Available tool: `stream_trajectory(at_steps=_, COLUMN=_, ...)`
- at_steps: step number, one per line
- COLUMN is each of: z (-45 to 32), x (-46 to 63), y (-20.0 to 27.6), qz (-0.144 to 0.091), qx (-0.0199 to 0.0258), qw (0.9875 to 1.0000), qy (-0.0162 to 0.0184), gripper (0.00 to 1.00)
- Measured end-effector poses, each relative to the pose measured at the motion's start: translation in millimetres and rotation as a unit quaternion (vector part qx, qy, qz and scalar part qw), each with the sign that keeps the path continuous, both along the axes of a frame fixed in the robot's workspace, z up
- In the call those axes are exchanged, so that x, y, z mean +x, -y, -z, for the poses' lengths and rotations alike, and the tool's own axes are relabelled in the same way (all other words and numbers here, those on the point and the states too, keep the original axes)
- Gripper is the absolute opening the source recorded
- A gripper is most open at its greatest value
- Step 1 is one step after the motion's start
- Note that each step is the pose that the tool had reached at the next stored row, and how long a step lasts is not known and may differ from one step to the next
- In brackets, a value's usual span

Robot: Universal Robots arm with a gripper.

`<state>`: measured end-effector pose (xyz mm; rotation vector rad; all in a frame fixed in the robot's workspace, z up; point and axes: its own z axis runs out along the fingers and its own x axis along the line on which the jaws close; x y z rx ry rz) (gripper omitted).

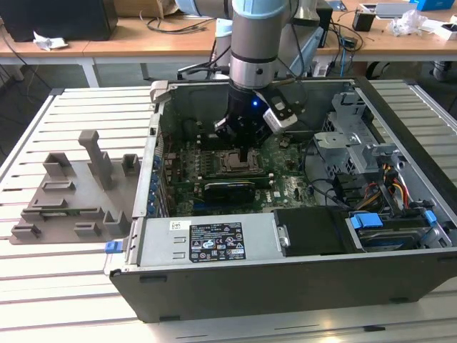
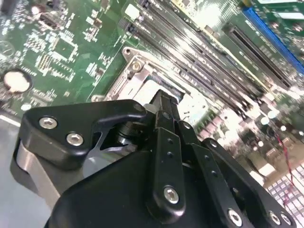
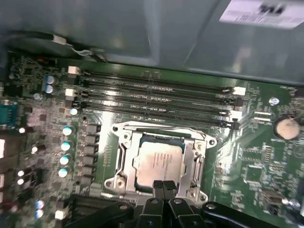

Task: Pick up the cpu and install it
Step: 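Install the second cpu locking lever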

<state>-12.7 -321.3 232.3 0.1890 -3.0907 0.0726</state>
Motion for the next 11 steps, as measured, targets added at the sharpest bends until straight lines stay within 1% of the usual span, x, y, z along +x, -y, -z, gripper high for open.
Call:
stream_trajectory(at_steps=1, z=-11.9, x=0.0, y=-1.3, qz=0.000, qx=-0.0001, qw=1.0000, qy=0.0000, gripper=0.11)
stream_trajectory(at_steps=2, z=-20.3, x=0.0, y=-2.0, qz=0.000, qx=-0.0001, qw=1.0000, qy=0.0000, gripper=0.11)
stream_trajectory(at_steps=3, z=-27.2, x=0.0, y=-2.4, qz=0.000, qx=-0.0001, qw=1.0000, qy=0.0000, gripper=0.11)
stream_trajectory(at_steps=4, z=-30.3, x=0.0, y=-2.5, qz=0.000, qx=0.0000, qw=1.0000, qy=0.0001, gripper=0.11)
stream_trajectory(at_steps=11, z=-30.4, x=0.0, y=-2.4, qz=0.000, qx=0.0012, qw=1.0000, qy=0.0000, gripper=0.11)
